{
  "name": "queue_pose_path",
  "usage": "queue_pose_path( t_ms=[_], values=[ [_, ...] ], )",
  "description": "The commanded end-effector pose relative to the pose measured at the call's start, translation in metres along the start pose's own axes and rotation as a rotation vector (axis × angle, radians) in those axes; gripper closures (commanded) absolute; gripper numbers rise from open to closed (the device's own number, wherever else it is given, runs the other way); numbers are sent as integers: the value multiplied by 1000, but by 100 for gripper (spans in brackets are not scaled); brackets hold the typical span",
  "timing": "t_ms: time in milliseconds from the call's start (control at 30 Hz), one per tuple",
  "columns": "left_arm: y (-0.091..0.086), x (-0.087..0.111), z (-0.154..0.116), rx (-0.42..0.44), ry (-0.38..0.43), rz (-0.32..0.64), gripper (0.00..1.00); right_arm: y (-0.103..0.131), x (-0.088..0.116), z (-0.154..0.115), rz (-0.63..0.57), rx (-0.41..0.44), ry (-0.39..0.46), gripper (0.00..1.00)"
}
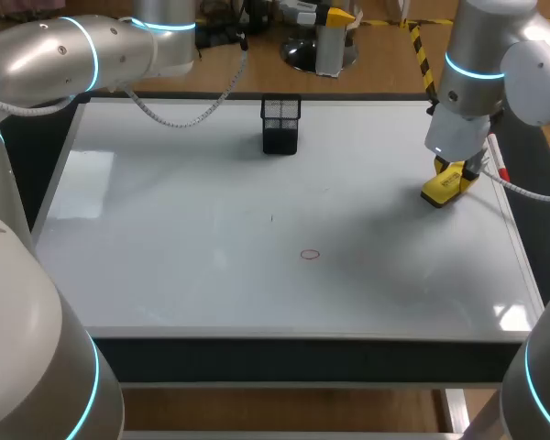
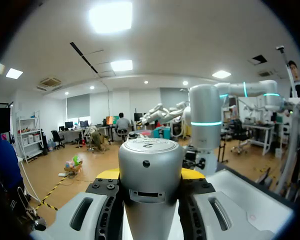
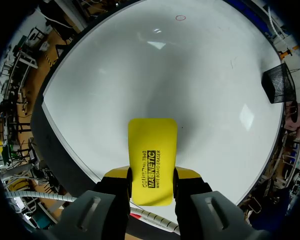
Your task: Pick up the inspection probe, press it on each red-marked spot on the whiteboard one by one, put down the probe, pick up the eraser, and wipe off all the red marks.
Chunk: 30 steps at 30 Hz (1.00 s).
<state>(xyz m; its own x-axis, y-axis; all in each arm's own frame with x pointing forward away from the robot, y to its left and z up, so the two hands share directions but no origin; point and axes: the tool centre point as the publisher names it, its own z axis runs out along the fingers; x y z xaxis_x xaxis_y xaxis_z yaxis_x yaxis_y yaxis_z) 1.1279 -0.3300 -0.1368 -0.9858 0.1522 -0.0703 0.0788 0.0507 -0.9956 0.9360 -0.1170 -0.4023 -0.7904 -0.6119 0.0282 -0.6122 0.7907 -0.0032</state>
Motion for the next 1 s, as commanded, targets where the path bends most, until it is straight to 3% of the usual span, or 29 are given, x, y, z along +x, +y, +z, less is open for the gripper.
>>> queue_pose_path(
  t_ms=[33,400,1000],
  values=[
    [-2,1,2,4,12,8,100,-1,0,-1,-1,1,1,100],
    [-16,35,13,-33,83,52,100,-1,0,-1,-1,1,1,100],
    [-19,133,17,-7,278,46,100,-1,0,-1,-1,1,1,100]
  ],
)
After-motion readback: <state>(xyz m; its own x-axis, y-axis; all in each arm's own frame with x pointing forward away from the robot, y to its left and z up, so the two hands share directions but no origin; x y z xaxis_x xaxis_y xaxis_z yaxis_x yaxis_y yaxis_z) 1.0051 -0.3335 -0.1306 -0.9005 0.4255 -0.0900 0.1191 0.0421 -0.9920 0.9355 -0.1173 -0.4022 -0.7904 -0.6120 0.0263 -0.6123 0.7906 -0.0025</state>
